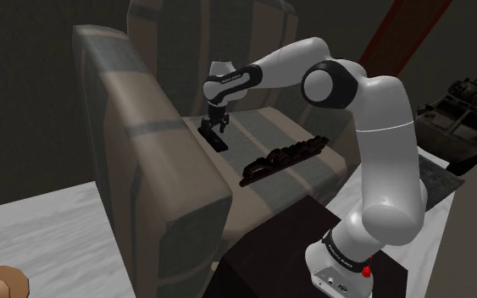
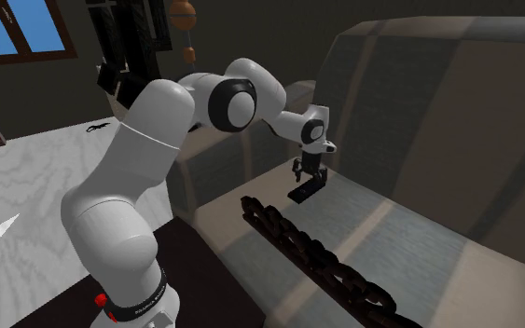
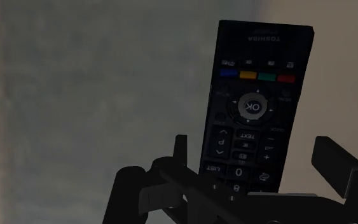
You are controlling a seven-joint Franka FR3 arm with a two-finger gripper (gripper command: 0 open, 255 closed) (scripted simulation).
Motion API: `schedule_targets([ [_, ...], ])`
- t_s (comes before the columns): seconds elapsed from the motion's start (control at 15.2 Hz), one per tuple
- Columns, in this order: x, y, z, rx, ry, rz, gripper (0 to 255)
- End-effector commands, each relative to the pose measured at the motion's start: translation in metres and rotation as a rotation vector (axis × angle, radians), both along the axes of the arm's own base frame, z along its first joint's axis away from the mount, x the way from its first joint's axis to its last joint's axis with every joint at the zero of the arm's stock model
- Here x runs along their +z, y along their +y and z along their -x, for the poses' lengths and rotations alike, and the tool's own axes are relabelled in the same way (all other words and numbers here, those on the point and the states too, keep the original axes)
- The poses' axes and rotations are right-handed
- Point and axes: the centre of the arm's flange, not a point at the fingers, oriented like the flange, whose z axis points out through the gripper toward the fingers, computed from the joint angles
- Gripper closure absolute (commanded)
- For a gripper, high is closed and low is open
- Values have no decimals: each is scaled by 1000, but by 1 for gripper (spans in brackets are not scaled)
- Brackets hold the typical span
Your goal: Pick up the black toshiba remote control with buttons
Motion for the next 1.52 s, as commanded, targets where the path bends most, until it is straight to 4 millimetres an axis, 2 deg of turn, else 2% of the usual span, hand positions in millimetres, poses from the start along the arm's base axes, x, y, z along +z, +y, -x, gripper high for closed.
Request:
schedule_targets([
  [0.0, -11, 0, 0, 0, 0, 0, 0],
  [0.13, -19, 0, 0, 0, 0, 0, 0],
  [0.26, -19, 0, 0, 0, 0, 0, 0],
  [0.33, -19, 0, -1, 0, 0, 0, 255],
  [0.92, -19, 0, 0, 0, 0, 0, 255],
  [1.45, 23, 0, 0, 0, 0, 0, 255],
])
